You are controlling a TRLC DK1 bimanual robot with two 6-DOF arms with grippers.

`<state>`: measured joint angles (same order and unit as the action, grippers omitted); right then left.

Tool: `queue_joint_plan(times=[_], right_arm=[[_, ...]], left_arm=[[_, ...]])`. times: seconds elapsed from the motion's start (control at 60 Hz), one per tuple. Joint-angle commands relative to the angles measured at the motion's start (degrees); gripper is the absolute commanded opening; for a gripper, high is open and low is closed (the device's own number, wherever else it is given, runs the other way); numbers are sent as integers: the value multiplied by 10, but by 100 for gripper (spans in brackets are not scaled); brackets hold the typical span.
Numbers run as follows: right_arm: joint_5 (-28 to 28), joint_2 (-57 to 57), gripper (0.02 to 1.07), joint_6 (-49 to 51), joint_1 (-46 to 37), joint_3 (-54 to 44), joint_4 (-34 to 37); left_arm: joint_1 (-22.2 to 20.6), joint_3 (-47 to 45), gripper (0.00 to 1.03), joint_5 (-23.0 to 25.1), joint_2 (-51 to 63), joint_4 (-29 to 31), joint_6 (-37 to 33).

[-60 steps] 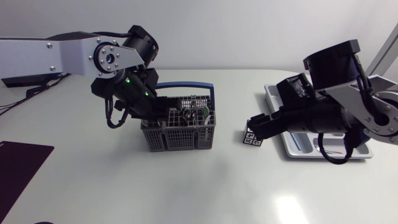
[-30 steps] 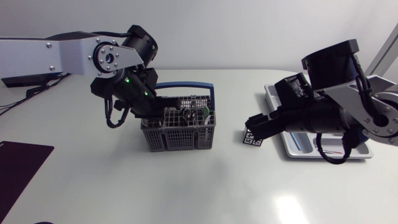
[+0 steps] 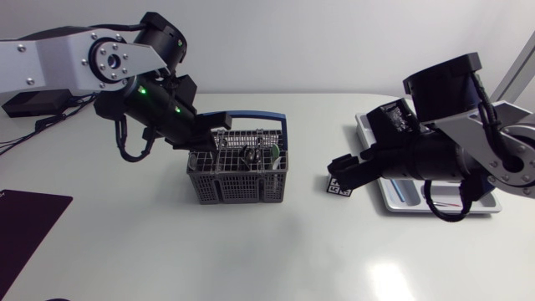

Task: Transfer all utensils from the basket to the drawer tray.

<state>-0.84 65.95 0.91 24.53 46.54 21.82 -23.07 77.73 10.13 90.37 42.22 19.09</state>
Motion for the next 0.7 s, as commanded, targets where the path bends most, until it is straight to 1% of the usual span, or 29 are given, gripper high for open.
queue_joint_plan(times=[0.0, 0.167, 0.333, 0.45, 0.55, 0.65, 0.683], right_arm=[[7, -10, 102, 10, 10, -1, 9], [12, -18, 102, 13, 19, 6, 18], [14, -27, 102, 17, 27, 4, 18], [15, -40, 102, 42, 35, -3, 11], [11, -55, 102, 77, 38, -10, 4], [-20, -71, 102, 88, 34, -14, 6], [-20, -73, 102, 90, 32, -14, 6]], left_arm=[[11, 19, 4, 30, -42, -1, 9], [19, 14, 4, 78, -85, -1, 8], [12, 10, 4, 107, -121, -4, 11], [10, 6, 4, 113, -144, -14, 6], [8, -8, 5, 122, -162, -21, -19], [-13, -29, 5, 123, -166, -22, -55], [-19, -36, 5, 123, -166, -22, -61]])
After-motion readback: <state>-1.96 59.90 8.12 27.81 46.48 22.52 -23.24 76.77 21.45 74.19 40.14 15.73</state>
